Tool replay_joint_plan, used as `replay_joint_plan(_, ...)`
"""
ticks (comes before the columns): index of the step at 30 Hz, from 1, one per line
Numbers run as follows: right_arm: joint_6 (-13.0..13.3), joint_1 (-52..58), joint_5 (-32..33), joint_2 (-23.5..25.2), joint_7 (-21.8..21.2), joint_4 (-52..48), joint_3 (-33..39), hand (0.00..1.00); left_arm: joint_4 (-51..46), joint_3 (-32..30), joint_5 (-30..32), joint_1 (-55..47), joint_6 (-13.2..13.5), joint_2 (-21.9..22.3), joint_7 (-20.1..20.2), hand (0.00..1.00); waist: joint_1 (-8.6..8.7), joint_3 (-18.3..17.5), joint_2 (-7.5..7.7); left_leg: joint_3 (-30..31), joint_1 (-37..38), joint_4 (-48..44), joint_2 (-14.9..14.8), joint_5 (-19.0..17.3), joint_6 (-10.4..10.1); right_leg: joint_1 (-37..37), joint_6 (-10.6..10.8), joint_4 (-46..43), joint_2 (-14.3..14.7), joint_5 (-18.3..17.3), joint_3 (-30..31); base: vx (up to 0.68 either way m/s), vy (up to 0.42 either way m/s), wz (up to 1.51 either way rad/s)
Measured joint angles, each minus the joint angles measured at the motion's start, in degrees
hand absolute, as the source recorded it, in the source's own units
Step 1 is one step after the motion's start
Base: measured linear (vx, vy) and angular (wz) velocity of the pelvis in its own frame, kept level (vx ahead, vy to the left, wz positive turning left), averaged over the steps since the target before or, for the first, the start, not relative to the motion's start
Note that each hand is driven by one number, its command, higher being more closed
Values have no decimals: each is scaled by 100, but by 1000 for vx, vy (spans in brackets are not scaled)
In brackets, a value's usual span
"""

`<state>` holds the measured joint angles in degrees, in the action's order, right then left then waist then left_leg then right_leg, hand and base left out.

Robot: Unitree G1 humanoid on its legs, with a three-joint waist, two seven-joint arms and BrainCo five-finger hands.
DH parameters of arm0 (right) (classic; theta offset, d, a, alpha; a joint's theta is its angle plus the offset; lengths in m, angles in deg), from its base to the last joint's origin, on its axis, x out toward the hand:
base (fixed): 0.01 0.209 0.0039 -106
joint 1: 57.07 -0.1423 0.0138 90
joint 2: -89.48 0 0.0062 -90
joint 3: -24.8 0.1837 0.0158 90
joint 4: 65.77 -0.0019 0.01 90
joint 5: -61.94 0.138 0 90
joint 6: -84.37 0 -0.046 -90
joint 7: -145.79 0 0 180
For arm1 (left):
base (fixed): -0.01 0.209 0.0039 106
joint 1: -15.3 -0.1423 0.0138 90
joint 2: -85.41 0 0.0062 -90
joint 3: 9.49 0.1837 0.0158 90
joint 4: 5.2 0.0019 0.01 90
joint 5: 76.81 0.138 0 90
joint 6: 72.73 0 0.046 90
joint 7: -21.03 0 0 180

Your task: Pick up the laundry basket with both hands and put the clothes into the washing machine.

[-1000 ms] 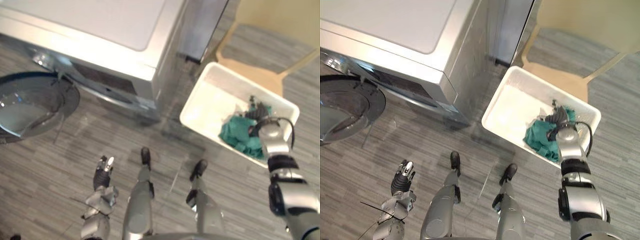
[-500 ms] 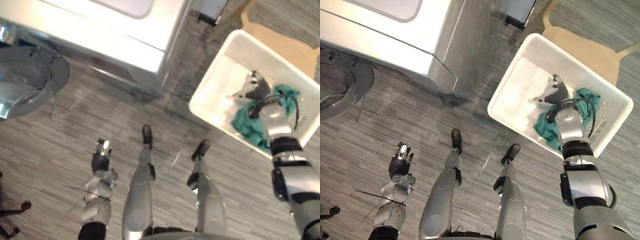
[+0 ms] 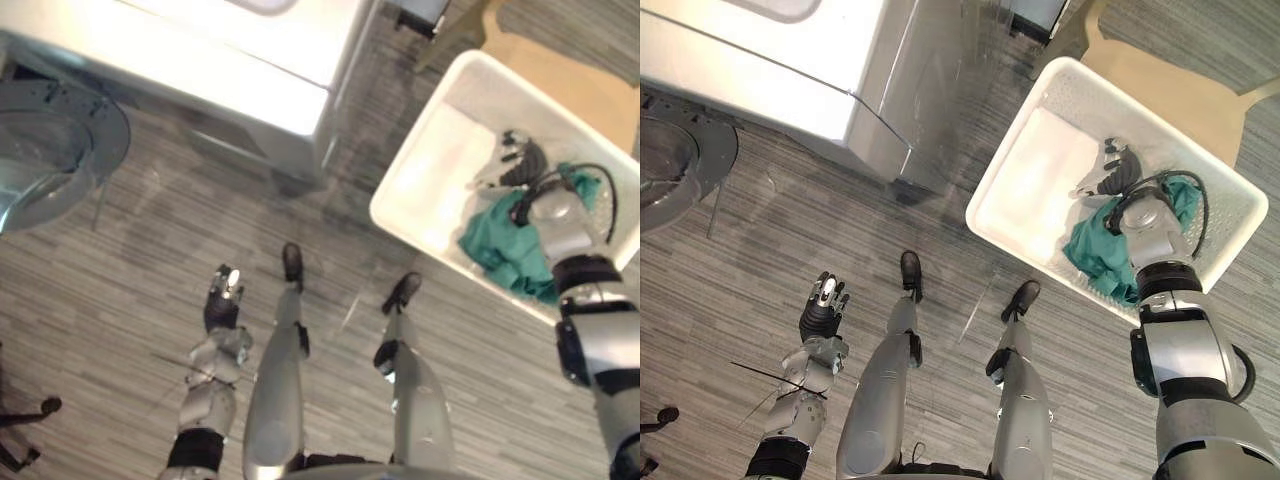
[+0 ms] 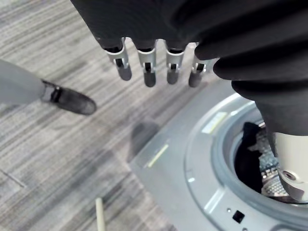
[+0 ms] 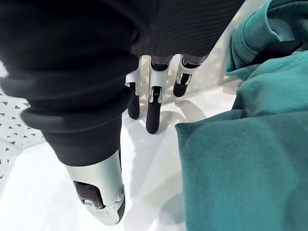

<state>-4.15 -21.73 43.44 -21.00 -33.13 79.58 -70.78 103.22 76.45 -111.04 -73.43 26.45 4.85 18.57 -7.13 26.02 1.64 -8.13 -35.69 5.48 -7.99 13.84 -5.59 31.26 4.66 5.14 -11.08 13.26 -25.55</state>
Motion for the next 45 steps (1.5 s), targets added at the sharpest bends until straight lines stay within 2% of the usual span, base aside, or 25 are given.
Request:
replay_joint_plan(7,3,-129,15,-72,35,-45,-259,0,-245,25,-115,0,0,328,11,0,-40,-28,4,-9,-98,0,-105,35,-52,119,-31,43,52,54,42,-31,60,-7)
replay_joint_plan(8,3,-128,15,-66,35,-45,-294,100,-258,37,-115,0,0,334,16,0,-43,-40,5,-9,-98,0,-105,37,-55,119,-58,44,71,74,42,-6,35,-6)
replay_joint_plan(11,-3,-46,-7,-22,34,-43,-388,100,-262,145,-114,-1,-4,368,39,0,-100,-156,-2,-14,-99,-1,-148,42,-64,133,-73,46,114,100,41,-4,65,-7)
replay_joint_plan(12,-13,71,-14,-8,35,-41,-389,100,-263,170,-115,-12,-8,440,87,0,-151,-311,-18,-10,-149,-1,-166,43,-66,181,-77,46,135,98,35,1,56,-4)
replay_joint_plan(18,-56,82,-269,1,34,19,-394,100,-343,199,-114,-12,-11,479,115,0,-202,-422,-63,20,-170,-3,-177,83,-62,194,-84,45,148,103,8,4,71,0)
replay_joint_plan(20,-160,87,-473,-20,9,251,-397,100,-346,220,-115,-13,-18,534,119,0,-317,-464,-133,43,-169,-3,-175,85,-62,168,-84,45,147,102,-29,4,82,6)
replay_joint_plan(23,-335,288,-637,104,-69,523,-565,100,-425,221,-116,-31,-23,592,125,0,-390,-518,-229,133,-153,-4,-172,134,-106,78,-89,44,142,69,-131,8,82,17)
replay_joint_plan(27,-380,363,-684,69,-171,534,-600,100,-563,261,-117,-24,-25,589,248,0,-404,-520,-229,162,-99,-4,-155,134,-106,-10,-69,43,106,53,-176,0,96,10)
replay_joint_plan(45,-453,988,-632,59,-100,655,-310,100,-600,346,-119,-38,-66,581,257,0,-498,-524,-238,287,20,-3,-100,134,-106,-239,-32,-12,81,23,-352,-30,77,6)
